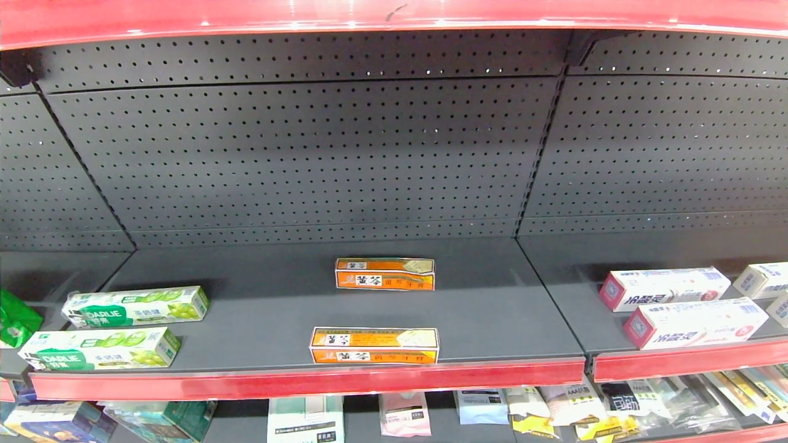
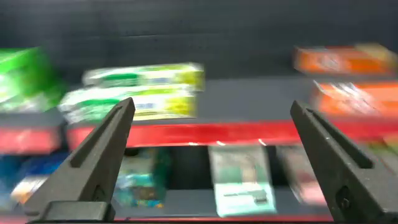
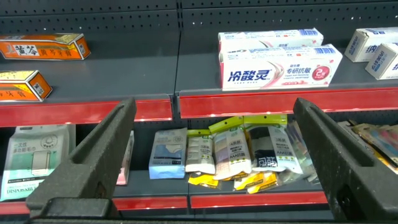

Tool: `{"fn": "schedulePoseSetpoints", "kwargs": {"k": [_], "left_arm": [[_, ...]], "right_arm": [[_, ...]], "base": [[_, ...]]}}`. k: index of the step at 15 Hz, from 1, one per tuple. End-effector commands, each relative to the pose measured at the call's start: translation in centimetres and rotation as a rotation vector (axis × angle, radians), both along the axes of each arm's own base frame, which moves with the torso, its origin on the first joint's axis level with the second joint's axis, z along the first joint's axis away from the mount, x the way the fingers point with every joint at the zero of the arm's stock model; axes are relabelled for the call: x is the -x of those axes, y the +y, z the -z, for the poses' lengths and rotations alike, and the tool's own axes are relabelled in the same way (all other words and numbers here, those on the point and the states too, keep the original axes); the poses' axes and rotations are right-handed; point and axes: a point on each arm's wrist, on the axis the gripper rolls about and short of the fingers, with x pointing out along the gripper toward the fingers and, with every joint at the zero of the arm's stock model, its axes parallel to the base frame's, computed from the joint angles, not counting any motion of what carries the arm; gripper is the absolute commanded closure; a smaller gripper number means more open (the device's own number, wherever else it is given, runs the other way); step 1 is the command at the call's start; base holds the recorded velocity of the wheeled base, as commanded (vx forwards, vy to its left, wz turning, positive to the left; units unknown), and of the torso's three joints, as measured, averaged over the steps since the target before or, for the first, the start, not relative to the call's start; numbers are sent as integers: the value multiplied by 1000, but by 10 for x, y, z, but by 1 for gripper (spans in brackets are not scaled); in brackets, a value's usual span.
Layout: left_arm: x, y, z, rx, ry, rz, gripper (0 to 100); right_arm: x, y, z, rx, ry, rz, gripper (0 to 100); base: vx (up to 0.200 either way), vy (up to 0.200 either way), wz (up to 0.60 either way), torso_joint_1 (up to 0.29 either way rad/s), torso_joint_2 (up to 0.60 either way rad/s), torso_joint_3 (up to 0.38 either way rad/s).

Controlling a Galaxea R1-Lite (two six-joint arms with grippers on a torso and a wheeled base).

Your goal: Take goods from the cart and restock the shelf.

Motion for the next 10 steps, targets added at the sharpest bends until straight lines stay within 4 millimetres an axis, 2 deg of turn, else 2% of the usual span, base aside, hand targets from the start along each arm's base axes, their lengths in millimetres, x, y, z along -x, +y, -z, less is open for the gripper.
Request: {"fn": "schedulePoseSetpoints", "kwargs": {"k": [1, 10], "left_arm": [[0, 1, 1, -1, 14, -45, 0], [0, 1, 2, 50, 19, -58, 0]], "right_arm": [[0, 0, 0, 1, 1, 0, 0], [0, 0, 0, 1, 1, 0, 0]], "base": [[0, 0, 0, 0, 0, 0], [0, 0, 0, 0, 0, 0]]}}
